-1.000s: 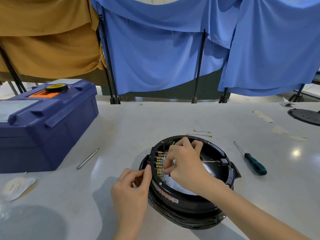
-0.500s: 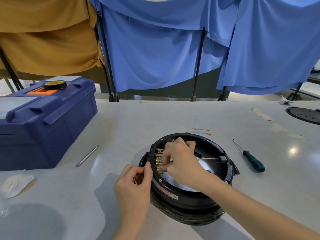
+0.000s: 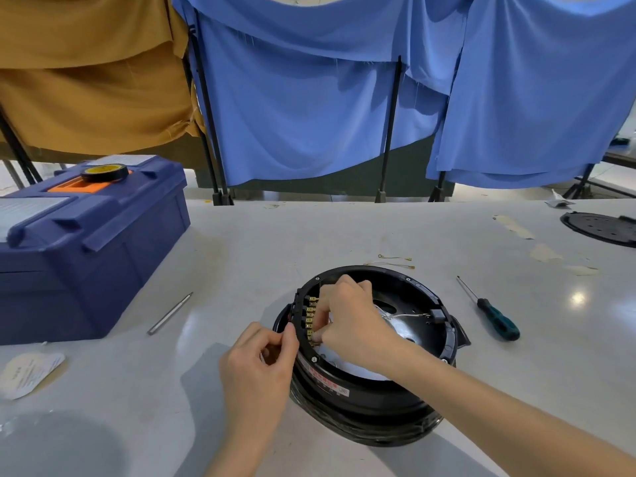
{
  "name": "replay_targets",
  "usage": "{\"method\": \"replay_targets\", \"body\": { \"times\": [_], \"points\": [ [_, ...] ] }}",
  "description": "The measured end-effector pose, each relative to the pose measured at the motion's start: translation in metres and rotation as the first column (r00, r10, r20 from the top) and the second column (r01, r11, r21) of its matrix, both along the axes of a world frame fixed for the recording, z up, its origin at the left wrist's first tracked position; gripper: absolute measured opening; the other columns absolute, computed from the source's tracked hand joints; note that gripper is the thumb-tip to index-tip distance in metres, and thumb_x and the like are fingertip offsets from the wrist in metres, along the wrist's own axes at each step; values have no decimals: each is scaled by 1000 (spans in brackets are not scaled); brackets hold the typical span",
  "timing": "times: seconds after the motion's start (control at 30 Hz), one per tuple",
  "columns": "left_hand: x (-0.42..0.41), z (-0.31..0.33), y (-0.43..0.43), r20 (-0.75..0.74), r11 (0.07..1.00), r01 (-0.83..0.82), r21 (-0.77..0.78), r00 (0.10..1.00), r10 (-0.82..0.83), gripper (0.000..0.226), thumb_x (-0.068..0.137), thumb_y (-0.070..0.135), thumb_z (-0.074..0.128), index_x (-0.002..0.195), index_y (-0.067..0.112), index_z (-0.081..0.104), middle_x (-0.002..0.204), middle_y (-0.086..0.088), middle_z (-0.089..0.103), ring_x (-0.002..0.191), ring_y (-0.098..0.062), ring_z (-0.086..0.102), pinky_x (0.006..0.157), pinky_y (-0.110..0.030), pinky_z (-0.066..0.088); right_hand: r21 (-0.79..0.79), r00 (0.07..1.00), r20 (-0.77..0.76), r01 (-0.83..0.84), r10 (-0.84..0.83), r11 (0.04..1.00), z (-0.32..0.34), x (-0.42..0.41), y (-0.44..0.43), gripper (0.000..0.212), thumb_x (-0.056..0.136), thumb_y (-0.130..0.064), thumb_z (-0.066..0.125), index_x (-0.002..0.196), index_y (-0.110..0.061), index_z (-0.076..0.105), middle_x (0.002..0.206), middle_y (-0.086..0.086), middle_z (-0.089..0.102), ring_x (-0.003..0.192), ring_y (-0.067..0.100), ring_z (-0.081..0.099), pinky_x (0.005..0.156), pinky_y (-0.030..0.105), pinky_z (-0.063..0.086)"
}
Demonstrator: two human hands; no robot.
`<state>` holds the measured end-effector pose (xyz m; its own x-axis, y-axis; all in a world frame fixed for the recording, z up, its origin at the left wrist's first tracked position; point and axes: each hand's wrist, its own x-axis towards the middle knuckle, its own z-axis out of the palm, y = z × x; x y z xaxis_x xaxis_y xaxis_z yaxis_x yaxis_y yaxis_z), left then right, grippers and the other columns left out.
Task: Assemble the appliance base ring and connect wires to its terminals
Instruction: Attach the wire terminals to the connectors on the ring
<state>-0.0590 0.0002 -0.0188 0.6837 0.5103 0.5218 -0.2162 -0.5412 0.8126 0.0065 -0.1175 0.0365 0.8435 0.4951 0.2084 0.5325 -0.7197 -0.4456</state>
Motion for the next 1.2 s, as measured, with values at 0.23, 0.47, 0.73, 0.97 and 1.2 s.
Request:
{"method": "replay_targets", "body": {
  "times": [0.23, 0.47, 0.73, 0.97, 1.2],
  "points": [
    [9, 11, 11, -25, 996, -77, 39, 997, 78, 31, 76, 20, 78, 51, 17, 61, 54, 3, 53, 63, -10, 52, 54, -15, 34, 278, 985, 45, 149, -168, 949, 20, 27, -57, 5, 84, -24, 73, 88, -23, 77, 87, -8, 70, 102, 21, 56, 89, 35, 46],
    [52, 33, 10, -274, 978, 194, 75, 947, -167, 22, 91, 26, 63, 112, 24, 70, 110, 12, 67, 93, -4, 63, 89, -25, 50, 127, 964, -144, 242, -224, 962, 3, 59, -107, 39, 92, -13, 62, 131, -18, 60, 131, -2, 61, 126, 17, 52, 96, 17, 34],
    [92, 36, 14, -506, 916, 344, 208, 839, -201, 38, 96, 34, 53, 135, 31, 53, 132, 5, 58, 120, -14, 52, 94, -22, 36, 236, 967, -193, 212, -168, 949, -8, 70, -91, 39, 95, 2, 48, 128, -14, 63, 129, -1, 62, 125, 13, 51, 92, 10, 31],
    [108, 35, 35, -514, 889, 355, 289, 841, -169, 35, 99, 20, 49, 132, 31, 57, 126, 3, 64, 116, -16, 56, 92, -20, 40, 437, 932, -326, 296, -157, 849, -21, 77, -70, 30, 95, -9, 55, 121, -15, 67, 119, -2, 67, 114, 10, 59, 100, 25, 45],
    [109, 30, 41, -465, 904, 334, 267, 866, -182, 34, 99, 18, 51, 128, 32, 60, 94, 18, 65, 82, 1, 53, 70, -6, 41, 404, 904, -290, 412, -313, 816, -33, 139, -93, 20, 96, -8, 54, 103, -12, 73, 108, 7, 70, 103, 22, 62, 81, 26, 44]
  ]
}}
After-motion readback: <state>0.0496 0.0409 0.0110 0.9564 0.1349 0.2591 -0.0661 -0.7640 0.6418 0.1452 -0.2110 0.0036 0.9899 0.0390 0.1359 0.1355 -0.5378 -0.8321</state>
